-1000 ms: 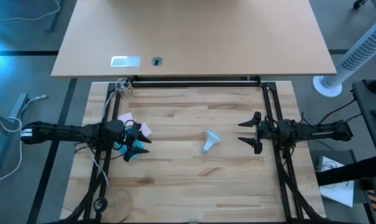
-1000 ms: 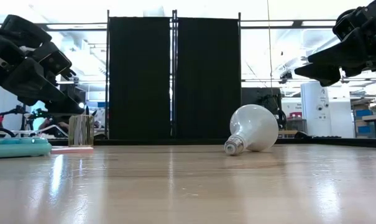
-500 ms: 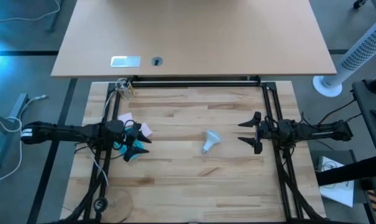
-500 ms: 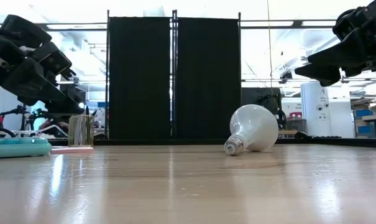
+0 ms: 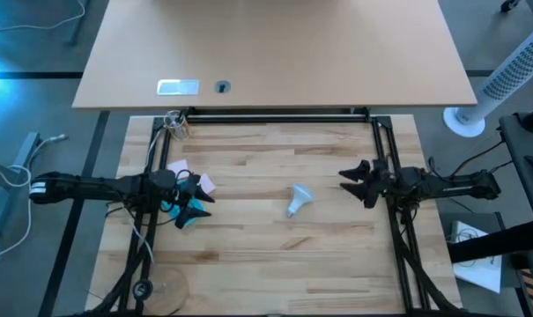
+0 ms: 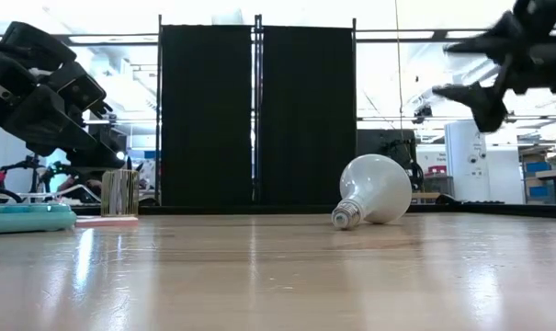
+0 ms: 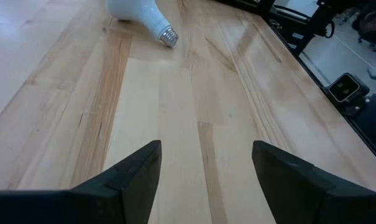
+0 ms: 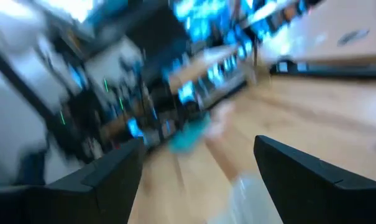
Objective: Screw lightbulb
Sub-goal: Insert the lightbulb into the lamp
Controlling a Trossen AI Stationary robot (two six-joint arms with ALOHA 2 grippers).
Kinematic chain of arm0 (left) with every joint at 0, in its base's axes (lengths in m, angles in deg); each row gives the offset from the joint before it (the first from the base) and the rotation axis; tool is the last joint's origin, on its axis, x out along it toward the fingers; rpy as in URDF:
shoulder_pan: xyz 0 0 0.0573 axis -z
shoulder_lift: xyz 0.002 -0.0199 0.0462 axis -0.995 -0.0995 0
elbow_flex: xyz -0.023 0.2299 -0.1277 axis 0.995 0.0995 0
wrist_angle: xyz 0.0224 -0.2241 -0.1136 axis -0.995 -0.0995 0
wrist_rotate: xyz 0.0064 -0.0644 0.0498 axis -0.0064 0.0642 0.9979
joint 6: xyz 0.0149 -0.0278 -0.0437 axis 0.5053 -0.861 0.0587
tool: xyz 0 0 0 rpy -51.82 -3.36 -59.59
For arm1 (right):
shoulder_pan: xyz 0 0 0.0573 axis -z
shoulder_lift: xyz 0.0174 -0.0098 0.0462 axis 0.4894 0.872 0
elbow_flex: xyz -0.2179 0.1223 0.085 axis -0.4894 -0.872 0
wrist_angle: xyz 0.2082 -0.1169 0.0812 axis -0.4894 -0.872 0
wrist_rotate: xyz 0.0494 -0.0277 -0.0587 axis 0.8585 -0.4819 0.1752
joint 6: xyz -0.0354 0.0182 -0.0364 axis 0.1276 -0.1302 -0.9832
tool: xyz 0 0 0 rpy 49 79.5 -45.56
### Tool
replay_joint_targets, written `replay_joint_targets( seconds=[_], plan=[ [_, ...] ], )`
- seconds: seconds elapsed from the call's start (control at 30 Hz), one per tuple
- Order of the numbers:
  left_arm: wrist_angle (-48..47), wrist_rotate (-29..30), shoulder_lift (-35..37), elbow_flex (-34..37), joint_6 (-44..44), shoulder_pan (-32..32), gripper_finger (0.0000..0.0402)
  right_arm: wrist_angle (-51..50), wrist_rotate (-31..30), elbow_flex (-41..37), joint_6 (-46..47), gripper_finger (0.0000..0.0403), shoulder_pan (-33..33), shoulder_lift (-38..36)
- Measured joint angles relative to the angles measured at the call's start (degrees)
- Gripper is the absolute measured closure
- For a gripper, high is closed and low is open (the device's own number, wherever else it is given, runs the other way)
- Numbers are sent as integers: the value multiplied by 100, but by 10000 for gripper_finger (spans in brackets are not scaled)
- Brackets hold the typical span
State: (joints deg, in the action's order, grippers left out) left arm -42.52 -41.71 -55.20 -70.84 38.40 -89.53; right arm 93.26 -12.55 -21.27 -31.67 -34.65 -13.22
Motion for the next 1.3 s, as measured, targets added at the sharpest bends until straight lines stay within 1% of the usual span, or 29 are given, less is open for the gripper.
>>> replay_joint_targets(
  seconds=[0.07,0.2,0.33,0.47,0.6,0.73,0.87,1.03,1.07,1.23,1.3],
  plan=[
    [0,0,1,-2,2,0,158,679,-249,0,144,104,0,29],
    [0,0,1,-1,1,0,158,2069,-741,2,-25,94,0,114],
    [0,0,1,-2,0,-2,158,2729,-854,4,64,92,-4,389],
    [0,0,0,-2,1,-2,158,2698,-842,0,462,92,-28,1023],
    [0,0,1,-2,2,-2,158,2741,-814,0,681,92,-207,1938],
    [0,1,1,-2,0,-2,158,3038,-812,2,822,93,-343,2905],
    [0,0,1,-2,0,-2,158,3051,-805,210,820,92,-445,3756],
    [0,0,-1,-2,1,-1,158,2880,-844,692,556,92,-490,4791],
    [0,0,-1,-2,1,-2,158,2840,-841,808,383,93,-487,4987],
    [0,0,1,0,0,-2,158,2796,-298,1597,-556,104,-481,5844],
    [0,2,-1,-1,1,-1,158,2592,-175,2040,-980,108,-479,6123]
  ],
)
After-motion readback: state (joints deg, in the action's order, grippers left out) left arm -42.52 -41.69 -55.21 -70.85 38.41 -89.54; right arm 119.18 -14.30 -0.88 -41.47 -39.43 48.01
